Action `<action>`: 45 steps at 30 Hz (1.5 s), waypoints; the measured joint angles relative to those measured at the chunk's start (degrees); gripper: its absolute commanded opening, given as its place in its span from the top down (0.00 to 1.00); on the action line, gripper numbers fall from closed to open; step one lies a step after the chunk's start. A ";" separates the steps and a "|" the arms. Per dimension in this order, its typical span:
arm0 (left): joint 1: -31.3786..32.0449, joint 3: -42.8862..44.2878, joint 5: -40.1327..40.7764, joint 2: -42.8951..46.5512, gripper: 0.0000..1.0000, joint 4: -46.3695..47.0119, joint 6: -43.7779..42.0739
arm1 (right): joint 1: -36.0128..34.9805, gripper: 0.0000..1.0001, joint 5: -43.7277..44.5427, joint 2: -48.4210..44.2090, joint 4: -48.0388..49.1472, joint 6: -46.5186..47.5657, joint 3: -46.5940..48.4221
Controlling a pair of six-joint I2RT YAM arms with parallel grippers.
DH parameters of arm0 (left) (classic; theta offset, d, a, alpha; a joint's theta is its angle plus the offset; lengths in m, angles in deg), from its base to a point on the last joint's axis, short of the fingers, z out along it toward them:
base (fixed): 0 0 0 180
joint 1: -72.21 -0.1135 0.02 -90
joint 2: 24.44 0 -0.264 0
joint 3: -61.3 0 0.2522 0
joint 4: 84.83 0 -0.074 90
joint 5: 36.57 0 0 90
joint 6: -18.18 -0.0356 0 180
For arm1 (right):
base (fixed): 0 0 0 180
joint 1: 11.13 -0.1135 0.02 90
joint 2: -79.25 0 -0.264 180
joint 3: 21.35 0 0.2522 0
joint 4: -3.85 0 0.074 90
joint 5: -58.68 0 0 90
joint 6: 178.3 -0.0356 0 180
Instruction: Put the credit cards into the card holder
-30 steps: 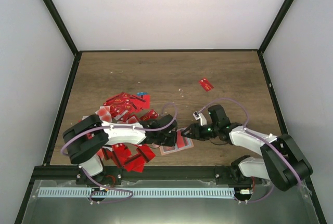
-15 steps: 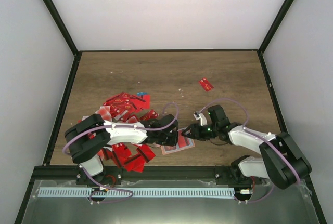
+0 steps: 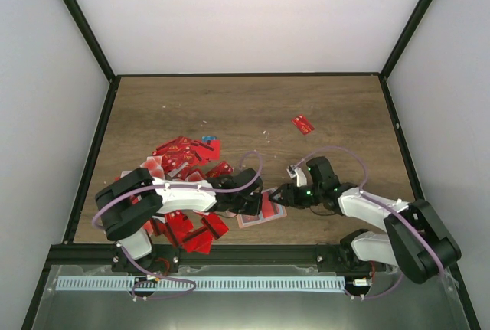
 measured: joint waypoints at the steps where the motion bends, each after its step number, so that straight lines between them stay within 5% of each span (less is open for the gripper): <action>1: 0.00 0.00 0.00 0.00 0.96 0.00 0.00 | 0.00 0.43 -0.07 0.35 0.13 -0.04 -0.22; 35: 0.00 5.57 -0.07 -3.96 0.96 0.55 -1.66 | -0.50 0.44 -4.85 -0.94 2.80 -2.58 -0.94; 45: 0.00 4.55 3.15 5.16 0.88 -5.35 -1.44 | -5.14 0.44 -4.00 -0.96 2.91 -5.40 1.36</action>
